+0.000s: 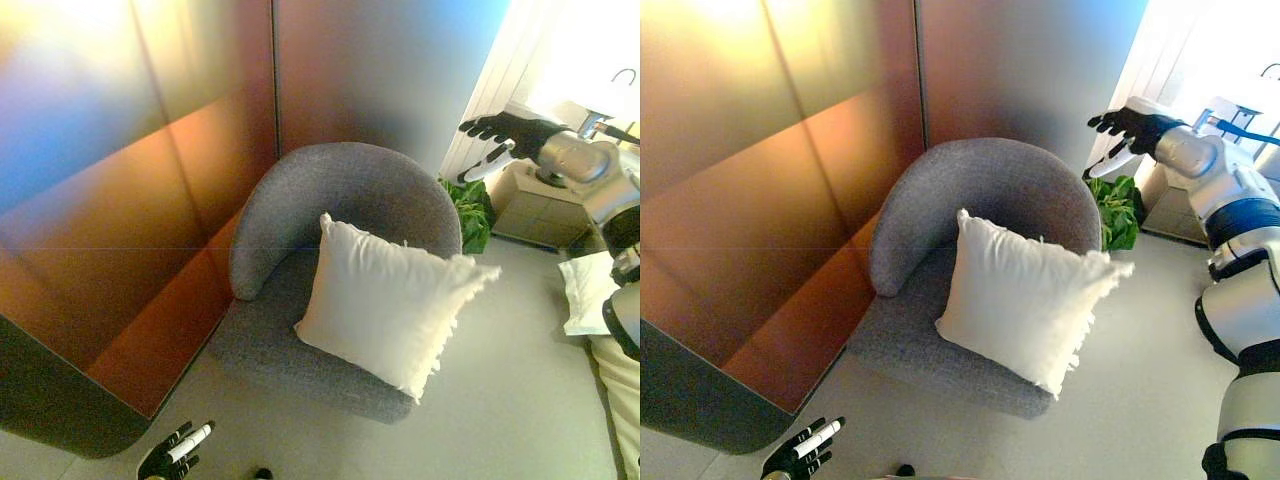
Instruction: Pick up the pillow and put it on the sofa.
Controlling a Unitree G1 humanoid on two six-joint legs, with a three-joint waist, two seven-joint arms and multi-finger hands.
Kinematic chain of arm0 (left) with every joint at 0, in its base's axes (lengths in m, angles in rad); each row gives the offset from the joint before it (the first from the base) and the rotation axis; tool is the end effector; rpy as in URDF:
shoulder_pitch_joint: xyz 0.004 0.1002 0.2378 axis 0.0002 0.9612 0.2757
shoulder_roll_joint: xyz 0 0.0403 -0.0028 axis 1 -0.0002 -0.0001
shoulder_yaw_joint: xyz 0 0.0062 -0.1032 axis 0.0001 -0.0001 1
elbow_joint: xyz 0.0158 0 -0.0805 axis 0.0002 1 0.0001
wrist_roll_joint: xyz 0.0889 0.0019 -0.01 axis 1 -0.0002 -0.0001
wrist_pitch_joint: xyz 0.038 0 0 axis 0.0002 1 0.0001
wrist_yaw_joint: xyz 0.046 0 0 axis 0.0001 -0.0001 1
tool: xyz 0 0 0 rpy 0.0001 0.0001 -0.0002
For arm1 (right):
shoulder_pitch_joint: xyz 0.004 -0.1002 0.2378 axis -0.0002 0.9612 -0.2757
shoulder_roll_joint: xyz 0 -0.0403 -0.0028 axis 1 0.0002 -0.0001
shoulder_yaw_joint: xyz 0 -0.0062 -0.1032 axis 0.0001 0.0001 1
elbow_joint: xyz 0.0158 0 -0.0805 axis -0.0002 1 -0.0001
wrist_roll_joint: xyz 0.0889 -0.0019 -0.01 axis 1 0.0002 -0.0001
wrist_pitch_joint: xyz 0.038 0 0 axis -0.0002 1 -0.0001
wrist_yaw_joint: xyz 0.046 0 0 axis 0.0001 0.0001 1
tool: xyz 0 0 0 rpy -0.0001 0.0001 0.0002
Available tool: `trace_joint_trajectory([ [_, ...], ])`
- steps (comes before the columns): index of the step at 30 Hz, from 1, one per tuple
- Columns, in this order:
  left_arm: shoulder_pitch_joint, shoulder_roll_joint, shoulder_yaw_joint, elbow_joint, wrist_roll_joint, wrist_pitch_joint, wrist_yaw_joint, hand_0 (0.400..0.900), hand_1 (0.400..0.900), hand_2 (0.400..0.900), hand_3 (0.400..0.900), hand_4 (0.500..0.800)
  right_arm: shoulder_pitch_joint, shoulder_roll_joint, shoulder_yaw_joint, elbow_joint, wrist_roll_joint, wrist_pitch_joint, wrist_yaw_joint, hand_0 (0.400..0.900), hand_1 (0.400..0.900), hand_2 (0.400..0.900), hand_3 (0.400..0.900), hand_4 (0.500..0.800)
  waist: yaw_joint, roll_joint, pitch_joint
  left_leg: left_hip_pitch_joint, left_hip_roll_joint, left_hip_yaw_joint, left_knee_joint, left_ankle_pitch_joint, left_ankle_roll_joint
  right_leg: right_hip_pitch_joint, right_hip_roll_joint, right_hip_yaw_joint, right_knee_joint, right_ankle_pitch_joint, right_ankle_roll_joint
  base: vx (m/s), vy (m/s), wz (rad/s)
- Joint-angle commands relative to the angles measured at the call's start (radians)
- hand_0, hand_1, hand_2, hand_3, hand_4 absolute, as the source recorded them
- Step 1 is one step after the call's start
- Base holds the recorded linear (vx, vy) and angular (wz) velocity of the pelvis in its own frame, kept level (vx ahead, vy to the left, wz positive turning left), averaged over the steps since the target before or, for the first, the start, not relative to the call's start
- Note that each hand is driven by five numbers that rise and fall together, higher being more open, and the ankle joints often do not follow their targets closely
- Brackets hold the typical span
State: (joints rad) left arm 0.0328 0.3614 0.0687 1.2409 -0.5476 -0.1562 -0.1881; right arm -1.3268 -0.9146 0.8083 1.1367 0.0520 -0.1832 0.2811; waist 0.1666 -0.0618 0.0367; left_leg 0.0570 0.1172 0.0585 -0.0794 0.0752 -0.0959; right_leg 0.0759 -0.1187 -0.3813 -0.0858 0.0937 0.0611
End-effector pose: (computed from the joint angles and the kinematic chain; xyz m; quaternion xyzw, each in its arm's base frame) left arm 0.0596 0.2796 -0.0866 -0.1134 0.4495 0.2118 0.8603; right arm 0.3299 -0.2933 0.2748 -0.5594 0.0177 0.0157 0.8285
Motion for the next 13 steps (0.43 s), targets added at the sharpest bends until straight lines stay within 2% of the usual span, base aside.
trace_joint_trajectory([
  [1, -0.048, 0.08, -0.036, 0.033, -0.027, -0.059, 0.008, 0.9, 0.9, 0.9, 0.9, 0.8, -0.251, -0.077, -0.003, 0.004, 0.116, 0.0, -0.119, 0.9, 0.9, 0.9, 0.9, 0.8, -0.021, -0.046, -0.055, 0.0, 0.025, 0.079, 0.014, -0.035, -0.019, 0.03, -0.035, 0.043, 0.038, -0.083, 0.06, -0.03, 0.005, -0.16],
  [8, -0.051, 0.085, -0.022, 0.047, -0.052, -0.059, 0.016, 0.9, 0.9, 0.9, 0.9, 0.8, -0.252, -0.151, -0.013, -0.05, 0.14, 0.057, -0.134, 0.9, 0.9, 0.9, 0.9, 0.8, -0.057, -0.039, -0.062, 0.005, 0.031, 0.1, 0.014, -0.04, -0.02, 0.022, -0.037, 0.059, 0.04, -0.086, 0.062, -0.02, 0.011, -0.14],
  [13, -0.051, 0.081, -0.019, 0.05, -0.056, -0.062, 0.003, 0.9, 0.9, 0.9, 0.9, 0.8, -0.244, -0.171, -0.015, -0.061, 0.158, 0.066, -0.121, 0.9, 0.9, 0.9, 0.9, 0.8, -0.069, -0.034, -0.067, 0.011, 0.035, 0.108, 0.017, -0.044, -0.02, 0.019, -0.038, 0.068, 0.043, -0.089, 0.061, 0.0, 0.018, -0.1],
])
